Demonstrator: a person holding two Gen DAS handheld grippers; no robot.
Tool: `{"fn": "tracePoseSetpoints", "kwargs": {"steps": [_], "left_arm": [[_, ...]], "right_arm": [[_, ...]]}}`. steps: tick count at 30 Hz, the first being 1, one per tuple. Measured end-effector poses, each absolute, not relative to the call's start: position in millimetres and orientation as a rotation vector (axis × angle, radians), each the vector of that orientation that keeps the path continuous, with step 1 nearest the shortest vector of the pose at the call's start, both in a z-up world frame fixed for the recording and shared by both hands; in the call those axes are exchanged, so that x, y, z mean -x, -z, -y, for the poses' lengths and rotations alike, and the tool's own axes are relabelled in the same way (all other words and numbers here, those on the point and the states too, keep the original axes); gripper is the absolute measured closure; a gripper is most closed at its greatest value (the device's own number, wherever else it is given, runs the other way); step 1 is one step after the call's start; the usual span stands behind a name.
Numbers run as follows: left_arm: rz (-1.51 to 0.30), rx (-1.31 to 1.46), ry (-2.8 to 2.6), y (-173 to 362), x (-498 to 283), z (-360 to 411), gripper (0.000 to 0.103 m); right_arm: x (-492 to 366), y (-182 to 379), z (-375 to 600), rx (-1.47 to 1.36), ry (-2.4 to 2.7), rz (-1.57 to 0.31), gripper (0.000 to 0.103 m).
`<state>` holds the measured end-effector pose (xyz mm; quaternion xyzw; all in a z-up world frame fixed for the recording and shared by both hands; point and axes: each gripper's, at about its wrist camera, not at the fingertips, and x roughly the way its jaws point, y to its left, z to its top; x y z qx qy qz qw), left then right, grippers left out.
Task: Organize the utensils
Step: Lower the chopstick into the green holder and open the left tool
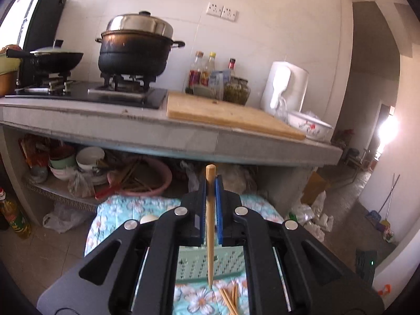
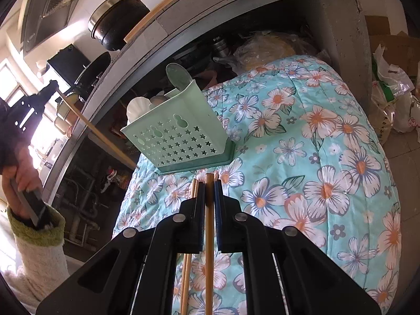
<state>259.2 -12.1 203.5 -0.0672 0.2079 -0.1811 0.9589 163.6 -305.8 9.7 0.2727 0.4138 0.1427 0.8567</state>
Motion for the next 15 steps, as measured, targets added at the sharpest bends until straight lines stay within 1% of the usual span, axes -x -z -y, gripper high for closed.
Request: {"fn": "tracePoseSetpoints", "kwargs": {"steps": [4, 7, 11, 15], "left_arm": [[-0.319, 0.167, 0.325, -228, -278, 18, 0.097], [-0.262, 0.168, 0.279, -234, -296, 27, 0.097], [-0.246, 0.138, 0.227, -223, -323, 43, 0.097], [-0.293, 0.122, 0.208, -200, -350, 53, 0.097]], "right_arm": [[-161, -5, 312, -0.589, -0.298, -0.879, 0.096], [-162, -4, 315, -0.595, -0.299, -0.880, 0.096], [-160, -7, 318, -0.595, -0.299, -0.867, 0.096], [-157, -4, 322, -0.605, -0.295, -0.872, 0.096]]}}
